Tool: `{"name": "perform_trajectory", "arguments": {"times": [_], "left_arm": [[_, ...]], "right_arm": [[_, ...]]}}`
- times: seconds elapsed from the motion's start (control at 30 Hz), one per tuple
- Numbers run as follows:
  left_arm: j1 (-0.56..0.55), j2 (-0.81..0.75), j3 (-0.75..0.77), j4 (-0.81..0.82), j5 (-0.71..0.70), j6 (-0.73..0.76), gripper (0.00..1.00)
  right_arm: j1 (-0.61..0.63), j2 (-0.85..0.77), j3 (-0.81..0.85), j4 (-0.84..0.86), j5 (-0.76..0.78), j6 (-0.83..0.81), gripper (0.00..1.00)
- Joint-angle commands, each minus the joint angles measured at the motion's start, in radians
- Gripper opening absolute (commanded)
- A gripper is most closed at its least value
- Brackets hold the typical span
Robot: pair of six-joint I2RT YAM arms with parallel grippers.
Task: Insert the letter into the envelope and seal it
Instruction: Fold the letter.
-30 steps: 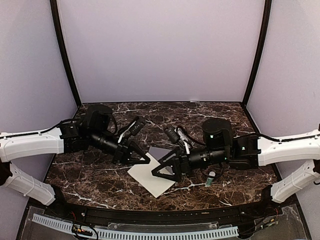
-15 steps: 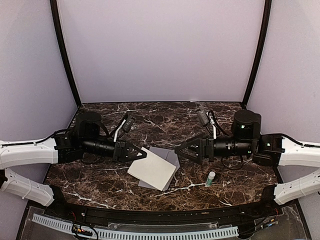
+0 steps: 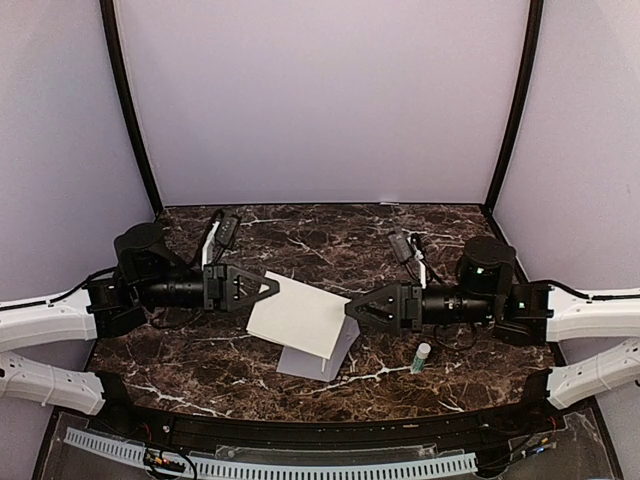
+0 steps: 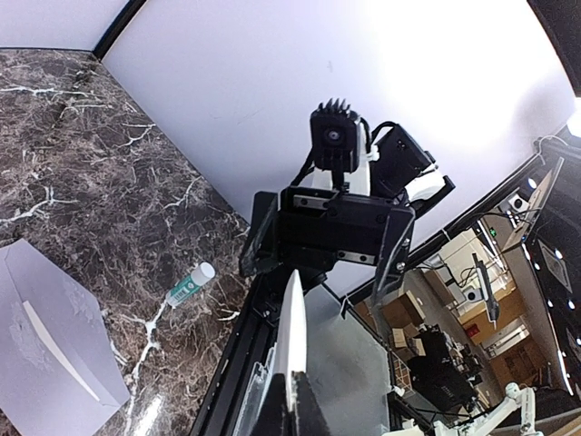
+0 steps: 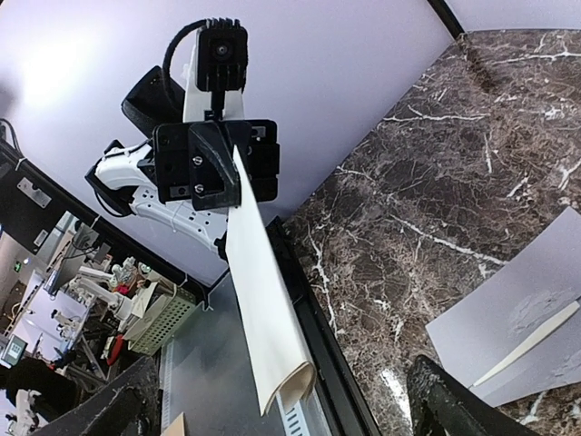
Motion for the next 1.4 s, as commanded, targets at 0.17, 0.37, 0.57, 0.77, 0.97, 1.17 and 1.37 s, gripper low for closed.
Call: {"name": "perform_trajectory", "arguments": {"times": [0.17, 0.37, 0.57, 0.77, 0.97, 1.17, 1.37], "left_arm": [[-0.005, -0.036, -0.053, 0.143, 0.026, -0.064, 0.0], [-0.004, -0.044, -0.053, 0.151, 0.02, -0.074, 0.0], [-0.005, -0.063, -0.062, 0.125, 0.005, -0.067, 0.22], [-0.004, -0.103, 0.024, -0.159, -0.096, 0.069, 0.75], [-0.004, -0.015, 0.254, -0.528, -0.206, 0.272, 0.82], [-0.009, 0.097, 0.376, -0.667, -0.106, 0.442, 0.77], [-0.098, 0.158, 0.426, -0.687, -0.006, 0.529, 0.75]], "right_arm": [[0.056, 0.109, 0.081, 0.144, -0.014, 0.044, 0.68], [0.056, 0.16, 0.099, 0.234, -0.016, 0.06, 0.32], [0.055, 0.168, 0.097, 0.223, -0.021, 0.058, 0.0], [0.041, 0.121, 0.133, 0.036, 0.009, 0.0, 0.0], [0.007, 0.128, 0.232, -0.266, -0.058, -0.097, 0.0], [0.006, 0.136, 0.289, -0.416, -0.148, -0.166, 0.0], [0.006, 0.124, 0.298, -0.474, -0.234, -0.201, 0.0]]}}
